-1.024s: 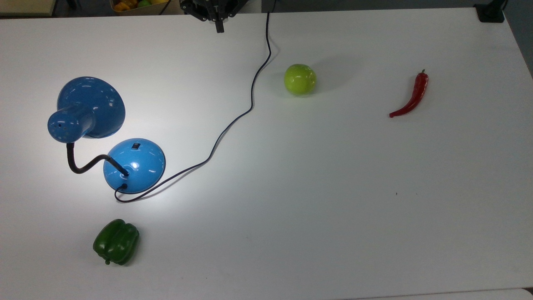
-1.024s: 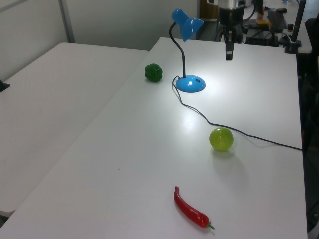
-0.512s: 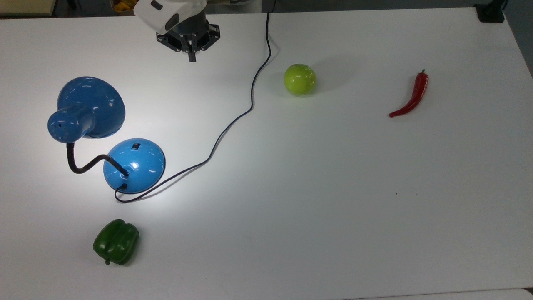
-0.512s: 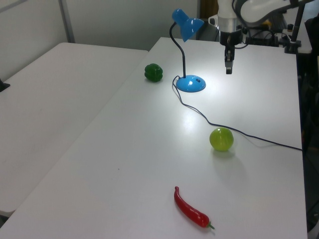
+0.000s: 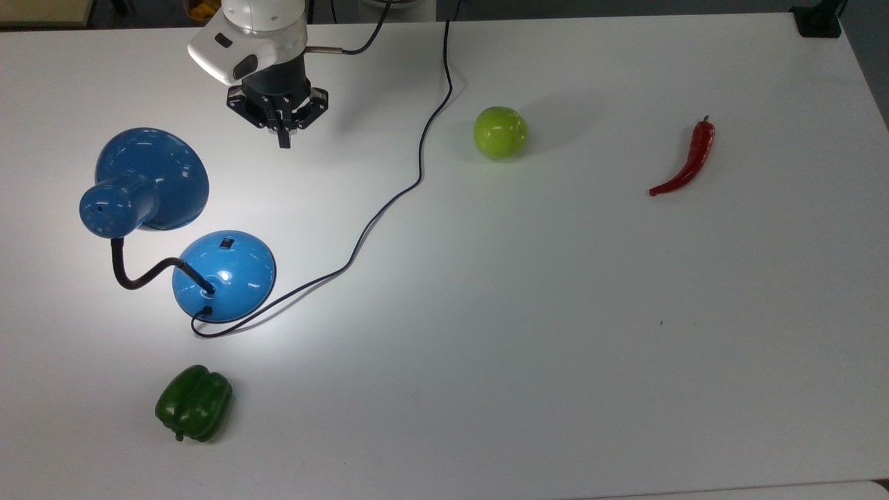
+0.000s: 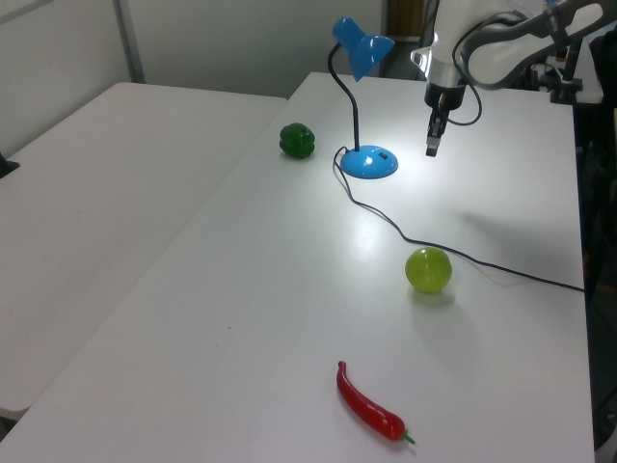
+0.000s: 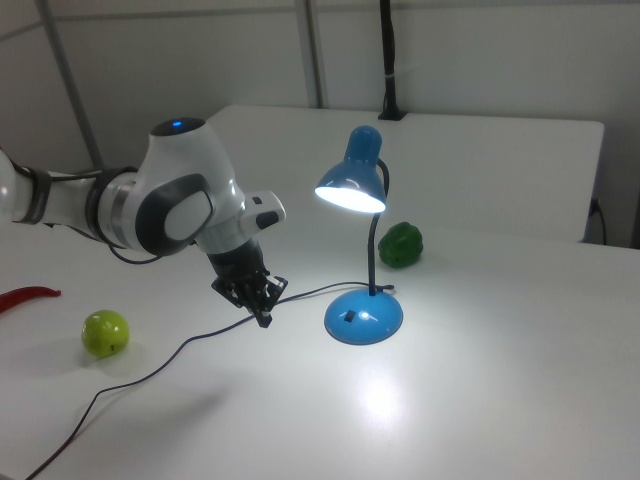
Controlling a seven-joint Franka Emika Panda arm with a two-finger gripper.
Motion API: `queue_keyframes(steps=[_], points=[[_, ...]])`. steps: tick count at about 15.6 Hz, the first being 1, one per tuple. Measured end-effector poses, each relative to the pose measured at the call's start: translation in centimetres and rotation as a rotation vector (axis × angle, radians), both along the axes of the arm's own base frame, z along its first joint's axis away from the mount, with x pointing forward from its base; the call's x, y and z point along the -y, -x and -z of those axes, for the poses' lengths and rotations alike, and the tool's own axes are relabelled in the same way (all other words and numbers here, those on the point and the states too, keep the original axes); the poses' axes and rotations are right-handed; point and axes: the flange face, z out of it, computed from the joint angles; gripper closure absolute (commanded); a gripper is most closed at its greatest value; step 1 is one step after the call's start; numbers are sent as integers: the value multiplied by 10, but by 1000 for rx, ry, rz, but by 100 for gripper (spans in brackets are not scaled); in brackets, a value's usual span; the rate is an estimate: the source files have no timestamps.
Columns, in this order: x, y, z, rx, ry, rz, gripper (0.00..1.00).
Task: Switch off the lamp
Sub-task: 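Move the gripper toward the blue lamp base and lower it, then press the switch on the blue lamp base with the gripper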
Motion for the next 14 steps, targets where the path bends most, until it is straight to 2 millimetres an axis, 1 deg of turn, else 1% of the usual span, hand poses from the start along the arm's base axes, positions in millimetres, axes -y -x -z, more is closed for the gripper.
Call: queue_keyframes(steps=[3, 6, 9, 14], points=[[2, -13, 19, 83, 13, -4, 100], [17, -23, 38, 171, 9, 31, 100], [25, -31, 48, 249, -9, 74, 100], [39, -36, 60, 318, -19, 128, 100]])
